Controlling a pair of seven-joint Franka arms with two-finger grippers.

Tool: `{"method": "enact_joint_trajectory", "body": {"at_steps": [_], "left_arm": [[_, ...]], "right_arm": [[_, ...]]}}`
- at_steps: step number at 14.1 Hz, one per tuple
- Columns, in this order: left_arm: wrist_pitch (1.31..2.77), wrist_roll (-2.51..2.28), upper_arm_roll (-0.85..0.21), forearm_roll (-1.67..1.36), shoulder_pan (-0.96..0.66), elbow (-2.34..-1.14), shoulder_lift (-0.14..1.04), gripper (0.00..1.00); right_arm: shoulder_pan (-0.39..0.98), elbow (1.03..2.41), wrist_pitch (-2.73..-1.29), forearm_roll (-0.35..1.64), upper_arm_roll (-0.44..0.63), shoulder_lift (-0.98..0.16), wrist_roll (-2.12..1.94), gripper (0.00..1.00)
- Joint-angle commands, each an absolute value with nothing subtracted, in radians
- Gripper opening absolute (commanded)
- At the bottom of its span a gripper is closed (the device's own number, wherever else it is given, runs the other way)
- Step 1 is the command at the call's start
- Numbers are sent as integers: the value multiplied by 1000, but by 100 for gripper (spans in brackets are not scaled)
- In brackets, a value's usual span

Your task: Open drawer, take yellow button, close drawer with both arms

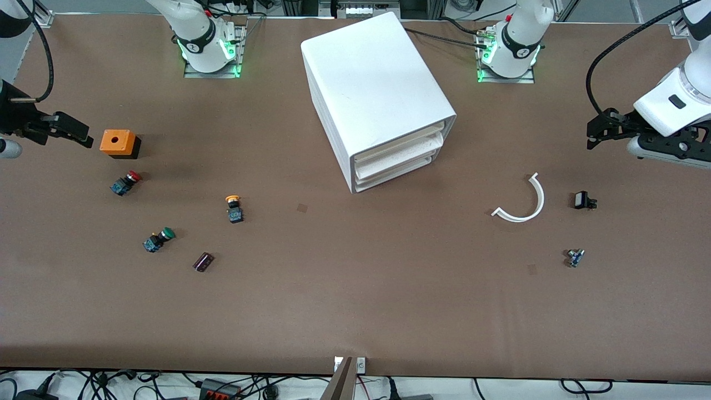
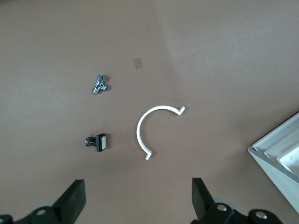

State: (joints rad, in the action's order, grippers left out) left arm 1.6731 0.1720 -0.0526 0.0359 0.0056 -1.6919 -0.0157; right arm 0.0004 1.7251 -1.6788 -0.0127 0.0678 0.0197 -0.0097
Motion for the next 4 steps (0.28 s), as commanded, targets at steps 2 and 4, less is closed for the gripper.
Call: {"method": "enact_joint_trajectory", "body": {"at_steps": [2, 4], "left_arm": [[1658, 193, -51, 23, 3, -1689, -29, 100], [1658, 193, -51, 23, 3, -1689, -29, 100]], "right_arm": [[-8, 1720, -1677, -26, 55, 20, -20, 100], [-6, 1718, -1675, -26, 55, 21, -20, 100]]}}
